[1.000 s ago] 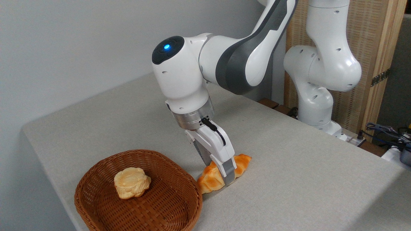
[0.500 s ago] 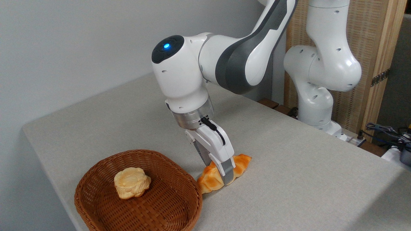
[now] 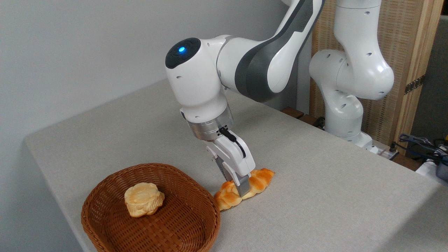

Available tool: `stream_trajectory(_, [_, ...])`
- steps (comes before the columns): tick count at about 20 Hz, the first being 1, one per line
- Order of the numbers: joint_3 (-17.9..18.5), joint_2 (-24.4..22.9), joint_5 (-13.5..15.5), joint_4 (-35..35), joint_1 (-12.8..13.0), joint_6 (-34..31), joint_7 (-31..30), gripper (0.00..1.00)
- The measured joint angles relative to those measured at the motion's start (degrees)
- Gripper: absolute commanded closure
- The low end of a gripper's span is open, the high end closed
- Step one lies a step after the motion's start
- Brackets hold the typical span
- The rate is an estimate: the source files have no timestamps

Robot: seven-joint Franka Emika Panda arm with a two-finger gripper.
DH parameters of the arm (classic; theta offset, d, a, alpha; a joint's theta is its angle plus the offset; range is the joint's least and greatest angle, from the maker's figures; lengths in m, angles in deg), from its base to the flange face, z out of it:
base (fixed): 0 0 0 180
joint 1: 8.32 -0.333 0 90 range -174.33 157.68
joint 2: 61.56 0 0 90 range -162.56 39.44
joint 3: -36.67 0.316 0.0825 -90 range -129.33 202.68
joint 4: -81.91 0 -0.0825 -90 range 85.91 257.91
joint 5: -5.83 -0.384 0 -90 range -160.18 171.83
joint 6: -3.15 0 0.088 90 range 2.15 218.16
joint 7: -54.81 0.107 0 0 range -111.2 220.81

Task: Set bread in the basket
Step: 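Close the gripper around the middle of the braided roll, then lift the braided roll and carry it over the wicker basket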

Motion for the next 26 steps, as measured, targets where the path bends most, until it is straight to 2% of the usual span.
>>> stream_trajectory(7, [-0.65,-3.78,0.04,-2.98,0.22,-9.79,1.45,0.55])
stream_trajectory(12, [-0.74,-5.08,4.65,-8.88,0.54,-9.81,1.46,0.55])
stream_trajectory(14, [-0.74,-5.05,5.72,-10.65,0.54,-6.77,1.46,0.55])
stream_trajectory(17, [-0.73,-4.39,6.71,-11.22,0.53,1.19,1.46,0.55])
stream_trajectory(22, [-0.45,0.74,7.75,-11.22,0.46,13.96,1.46,0.47])
stream_trajectory(24, [-0.28,2.44,10.03,-11.26,0.38,19.50,1.47,0.32])
stream_trajectory(25, [-0.22,3.10,10.93,-11.27,0.34,21.81,1.47,0.11])
stream_trajectory(26, [-0.18,3.73,11.57,-11.27,0.27,23.67,1.46,0.00])
